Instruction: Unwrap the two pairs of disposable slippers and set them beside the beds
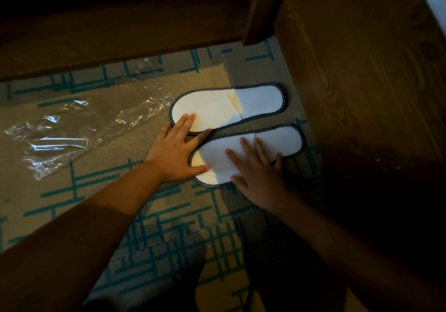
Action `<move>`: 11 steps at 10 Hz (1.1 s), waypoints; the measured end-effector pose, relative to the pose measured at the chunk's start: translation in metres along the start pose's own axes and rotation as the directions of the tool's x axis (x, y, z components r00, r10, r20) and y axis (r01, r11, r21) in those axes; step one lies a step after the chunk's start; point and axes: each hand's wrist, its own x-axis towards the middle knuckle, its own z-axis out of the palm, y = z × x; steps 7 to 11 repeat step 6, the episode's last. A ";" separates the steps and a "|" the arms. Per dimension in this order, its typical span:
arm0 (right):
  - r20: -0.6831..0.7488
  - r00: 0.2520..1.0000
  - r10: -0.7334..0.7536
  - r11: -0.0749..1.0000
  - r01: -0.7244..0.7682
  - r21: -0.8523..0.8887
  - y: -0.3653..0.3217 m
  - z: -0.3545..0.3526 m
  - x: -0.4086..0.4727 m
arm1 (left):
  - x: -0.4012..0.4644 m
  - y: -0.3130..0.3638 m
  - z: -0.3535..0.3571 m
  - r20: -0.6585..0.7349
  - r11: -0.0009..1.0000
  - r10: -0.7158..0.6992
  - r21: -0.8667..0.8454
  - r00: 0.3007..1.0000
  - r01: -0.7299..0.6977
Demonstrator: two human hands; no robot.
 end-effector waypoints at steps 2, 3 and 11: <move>-0.022 1.000 0.014 1.000 -0.015 -0.016 -0.002 0.003 0.003 | 0.001 0.002 -0.002 0.038 1.000 -0.011 0.005 0.999 0.010; -0.026 0.999 0.026 0.999 -0.027 -0.034 -0.004 0.004 0.002 | 0.000 0.004 -0.003 0.055 1.000 -0.015 -0.008 0.998 0.016; -0.057 0.998 0.024 1.000 -0.023 0.017 -0.016 -0.042 -0.002 | -0.019 0.008 -0.044 0.089 0.984 -0.069 -0.159 0.994 0.082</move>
